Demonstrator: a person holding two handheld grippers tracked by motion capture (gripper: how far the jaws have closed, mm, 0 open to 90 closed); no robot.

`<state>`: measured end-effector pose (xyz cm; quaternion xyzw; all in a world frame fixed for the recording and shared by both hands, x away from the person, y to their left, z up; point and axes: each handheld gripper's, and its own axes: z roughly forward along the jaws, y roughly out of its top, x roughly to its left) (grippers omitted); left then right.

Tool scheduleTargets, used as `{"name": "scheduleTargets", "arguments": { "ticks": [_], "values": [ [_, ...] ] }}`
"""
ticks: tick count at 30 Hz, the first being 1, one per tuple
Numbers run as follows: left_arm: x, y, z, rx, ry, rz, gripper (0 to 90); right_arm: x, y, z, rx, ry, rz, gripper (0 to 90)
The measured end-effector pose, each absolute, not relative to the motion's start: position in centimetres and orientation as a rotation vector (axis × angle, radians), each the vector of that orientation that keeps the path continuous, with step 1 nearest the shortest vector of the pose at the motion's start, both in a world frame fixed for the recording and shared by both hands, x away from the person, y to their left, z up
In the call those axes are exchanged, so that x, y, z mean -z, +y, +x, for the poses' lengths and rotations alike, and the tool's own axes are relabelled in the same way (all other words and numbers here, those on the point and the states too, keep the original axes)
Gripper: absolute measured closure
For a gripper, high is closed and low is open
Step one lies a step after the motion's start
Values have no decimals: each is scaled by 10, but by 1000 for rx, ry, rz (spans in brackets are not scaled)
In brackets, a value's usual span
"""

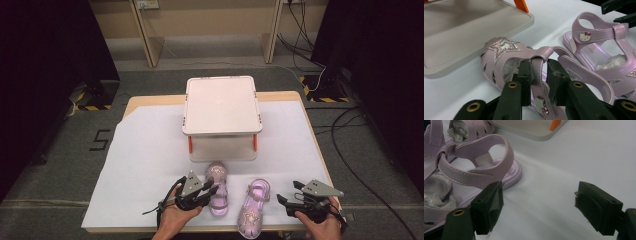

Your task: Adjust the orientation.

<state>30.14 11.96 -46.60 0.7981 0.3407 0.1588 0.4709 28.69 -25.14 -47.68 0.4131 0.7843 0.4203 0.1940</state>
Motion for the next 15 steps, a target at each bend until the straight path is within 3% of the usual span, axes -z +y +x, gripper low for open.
{"name": "scheduleTargets", "arguments": {
  "ticks": [15],
  "values": [
    [463, 139, 301, -490, 869, 1915, 837, 476, -253, 287, -1184, 2186, 1164, 228]
  ]
}}
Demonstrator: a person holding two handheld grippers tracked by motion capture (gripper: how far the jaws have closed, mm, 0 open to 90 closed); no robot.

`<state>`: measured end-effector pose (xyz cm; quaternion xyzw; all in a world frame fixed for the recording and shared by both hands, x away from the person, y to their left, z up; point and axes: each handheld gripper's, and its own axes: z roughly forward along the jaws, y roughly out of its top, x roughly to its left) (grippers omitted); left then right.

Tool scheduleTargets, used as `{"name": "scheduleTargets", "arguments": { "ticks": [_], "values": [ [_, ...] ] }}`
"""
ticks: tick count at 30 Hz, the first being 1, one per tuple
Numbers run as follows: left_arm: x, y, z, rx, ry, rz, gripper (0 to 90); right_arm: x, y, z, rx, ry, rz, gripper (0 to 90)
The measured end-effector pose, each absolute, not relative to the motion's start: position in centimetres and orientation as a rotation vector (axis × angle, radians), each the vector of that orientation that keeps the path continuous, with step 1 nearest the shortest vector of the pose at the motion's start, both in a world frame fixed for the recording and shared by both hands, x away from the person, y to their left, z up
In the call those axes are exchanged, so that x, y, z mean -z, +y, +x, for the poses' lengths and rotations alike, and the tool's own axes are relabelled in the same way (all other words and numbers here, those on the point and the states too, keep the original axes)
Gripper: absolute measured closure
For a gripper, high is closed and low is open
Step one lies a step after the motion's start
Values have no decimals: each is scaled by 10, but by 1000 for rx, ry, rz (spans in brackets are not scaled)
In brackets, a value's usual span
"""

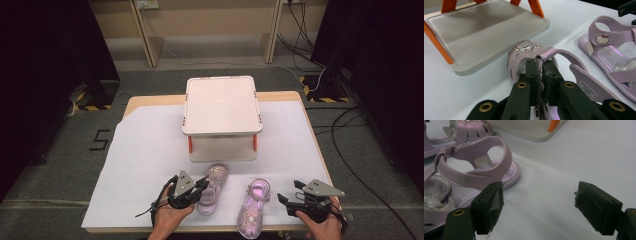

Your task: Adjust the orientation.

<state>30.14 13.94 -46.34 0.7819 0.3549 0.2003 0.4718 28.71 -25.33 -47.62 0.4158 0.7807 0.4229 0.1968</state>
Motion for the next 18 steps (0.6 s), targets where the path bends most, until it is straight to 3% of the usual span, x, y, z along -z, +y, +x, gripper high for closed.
{"name": "scheduleTargets", "arguments": {
  "ticks": [18],
  "values": [
    [462, 150, 298, -648, 860, 1941, 842, 476, -253, 288, -1188, 2187, 1159, 228]
  ]
}}
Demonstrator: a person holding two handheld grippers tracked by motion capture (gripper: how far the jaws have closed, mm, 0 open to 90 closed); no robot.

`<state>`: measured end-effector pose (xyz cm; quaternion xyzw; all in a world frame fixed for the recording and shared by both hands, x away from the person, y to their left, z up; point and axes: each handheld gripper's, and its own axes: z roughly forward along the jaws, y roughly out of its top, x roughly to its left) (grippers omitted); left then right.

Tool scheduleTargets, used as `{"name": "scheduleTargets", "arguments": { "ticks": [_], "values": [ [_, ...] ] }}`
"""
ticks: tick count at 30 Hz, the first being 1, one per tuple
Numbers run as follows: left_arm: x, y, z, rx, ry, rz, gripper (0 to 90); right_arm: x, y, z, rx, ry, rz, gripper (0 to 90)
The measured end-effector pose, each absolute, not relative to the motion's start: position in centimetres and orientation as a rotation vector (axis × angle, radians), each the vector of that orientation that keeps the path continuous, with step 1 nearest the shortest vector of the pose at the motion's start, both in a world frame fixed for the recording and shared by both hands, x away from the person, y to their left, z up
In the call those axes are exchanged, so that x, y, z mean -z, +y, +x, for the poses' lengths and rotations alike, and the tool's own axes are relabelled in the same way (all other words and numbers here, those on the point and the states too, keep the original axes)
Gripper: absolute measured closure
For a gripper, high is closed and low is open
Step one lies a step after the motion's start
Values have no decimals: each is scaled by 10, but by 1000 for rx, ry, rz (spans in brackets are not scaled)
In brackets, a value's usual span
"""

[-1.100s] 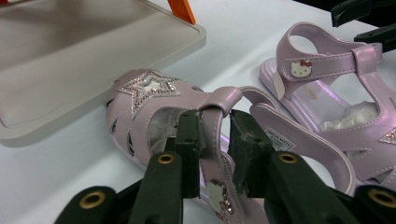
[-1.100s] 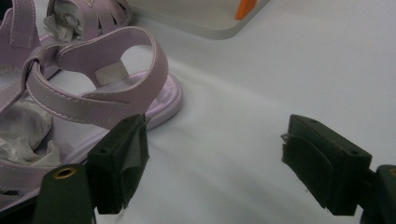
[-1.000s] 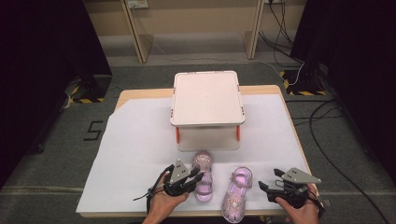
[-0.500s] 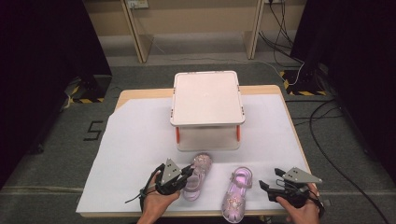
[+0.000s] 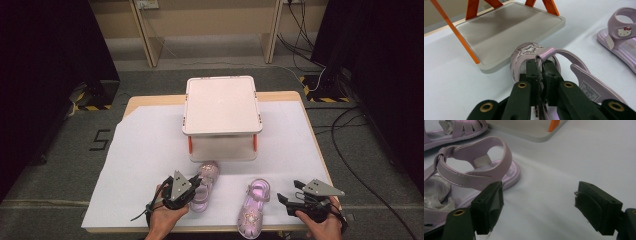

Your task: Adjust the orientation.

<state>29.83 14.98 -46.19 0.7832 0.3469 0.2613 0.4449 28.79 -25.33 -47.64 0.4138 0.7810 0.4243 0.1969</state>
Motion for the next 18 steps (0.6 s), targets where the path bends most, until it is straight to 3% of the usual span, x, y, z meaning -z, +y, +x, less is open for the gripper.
{"name": "scheduleTargets", "arguments": {
  "ticks": [18],
  "values": [
    [452, 149, 304, -707, 861, 1901, 843, 478, -256, 292, -1192, 2182, 1174, 228]
  ]
}}
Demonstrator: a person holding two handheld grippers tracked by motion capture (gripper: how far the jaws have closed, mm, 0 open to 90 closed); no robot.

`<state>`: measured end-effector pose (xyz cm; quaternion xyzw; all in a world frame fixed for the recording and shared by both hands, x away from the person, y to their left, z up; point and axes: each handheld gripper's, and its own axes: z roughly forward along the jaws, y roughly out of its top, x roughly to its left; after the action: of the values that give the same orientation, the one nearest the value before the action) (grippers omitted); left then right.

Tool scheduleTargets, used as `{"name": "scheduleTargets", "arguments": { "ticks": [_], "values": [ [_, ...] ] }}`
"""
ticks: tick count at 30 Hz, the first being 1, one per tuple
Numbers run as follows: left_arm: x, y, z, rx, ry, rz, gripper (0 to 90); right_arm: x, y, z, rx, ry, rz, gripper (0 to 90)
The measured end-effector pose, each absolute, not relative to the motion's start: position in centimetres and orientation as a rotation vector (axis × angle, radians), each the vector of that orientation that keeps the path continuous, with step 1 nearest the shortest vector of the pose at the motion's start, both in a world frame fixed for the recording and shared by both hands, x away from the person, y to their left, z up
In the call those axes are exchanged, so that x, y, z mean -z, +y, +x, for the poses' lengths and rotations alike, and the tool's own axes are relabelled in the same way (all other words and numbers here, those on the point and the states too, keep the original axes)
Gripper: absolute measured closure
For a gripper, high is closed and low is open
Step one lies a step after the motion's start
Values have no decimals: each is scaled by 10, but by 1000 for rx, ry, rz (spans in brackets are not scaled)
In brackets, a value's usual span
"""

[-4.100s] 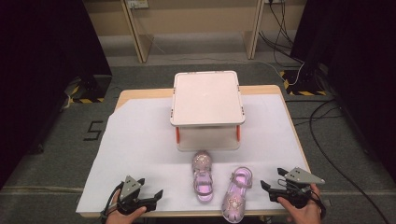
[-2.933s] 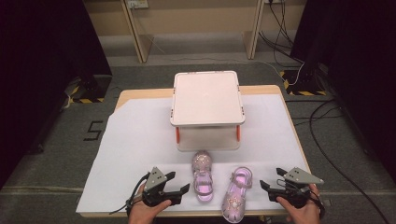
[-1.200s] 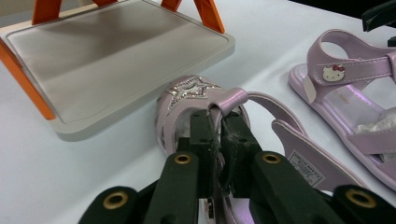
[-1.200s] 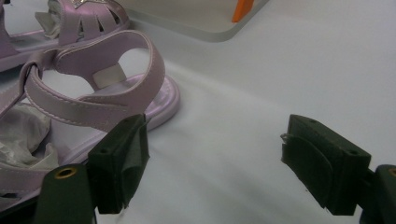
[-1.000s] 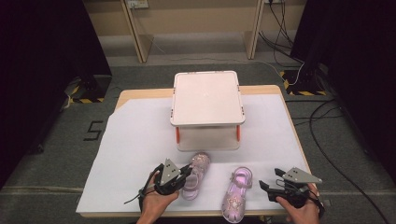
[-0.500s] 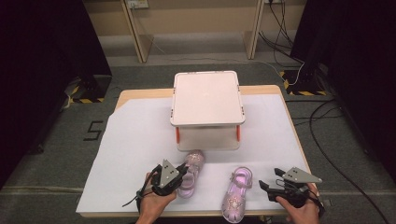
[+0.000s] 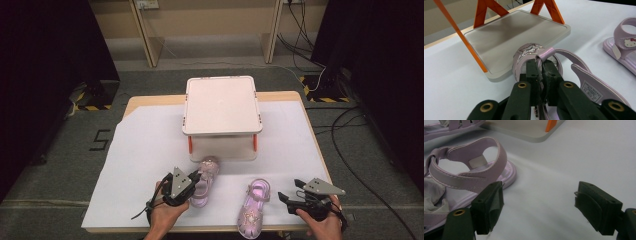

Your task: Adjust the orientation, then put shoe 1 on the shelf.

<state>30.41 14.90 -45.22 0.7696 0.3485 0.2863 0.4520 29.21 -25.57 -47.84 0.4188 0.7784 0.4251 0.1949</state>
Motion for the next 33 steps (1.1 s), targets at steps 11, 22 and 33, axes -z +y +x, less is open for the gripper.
{"name": "scheduleTargets", "arguments": {
  "ticks": [11, 22, 33],
  "values": [
    [445, 148, 322, -753, 887, 1855, 842, 479, -250, 297, -1192, 2204, 1149, 228],
    [446, 135, 346, -794, 896, 1842, 842, 478, -252, 296, -1186, 2199, 1154, 229],
    [453, 123, 373, -850, 931, 1843, 841, 478, -252, 294, -1184, 2203, 1158, 229]
  ]
}}
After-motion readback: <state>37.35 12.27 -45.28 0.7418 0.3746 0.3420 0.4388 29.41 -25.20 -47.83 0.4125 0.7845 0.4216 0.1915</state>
